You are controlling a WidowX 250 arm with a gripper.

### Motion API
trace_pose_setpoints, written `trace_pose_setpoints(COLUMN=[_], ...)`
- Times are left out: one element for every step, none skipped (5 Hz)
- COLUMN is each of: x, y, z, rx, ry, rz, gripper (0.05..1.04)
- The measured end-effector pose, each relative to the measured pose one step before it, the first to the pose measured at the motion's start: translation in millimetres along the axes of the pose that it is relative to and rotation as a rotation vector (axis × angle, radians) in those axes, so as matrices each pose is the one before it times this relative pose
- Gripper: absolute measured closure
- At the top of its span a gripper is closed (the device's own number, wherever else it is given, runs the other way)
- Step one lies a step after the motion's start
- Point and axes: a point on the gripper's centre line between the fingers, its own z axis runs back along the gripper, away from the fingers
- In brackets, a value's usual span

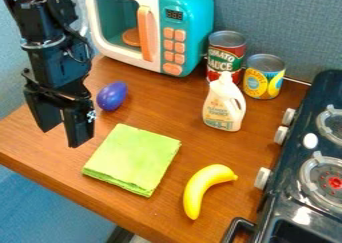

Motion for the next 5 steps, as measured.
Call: trace_pose_setpoints(x=[-1.08, 16.35, 15.13, 14.43, 12.78], y=[-0.36, -13.49, -5.17, -9.38, 1.13], z=[-4.48, -3.94, -1.28, -11.33, -17.07], rx=[-0.0075, 0.0208, -0.0145, -0.0175, -0.006], ry=[0.0151, -0.0277, -0.0401, -0.0201, -0.0469], rz=[0.008, -0.0207, 0.0381, 0.0367, 0.0671], gripper=[0.083, 0.083, 0.083, 0.083, 0.083])
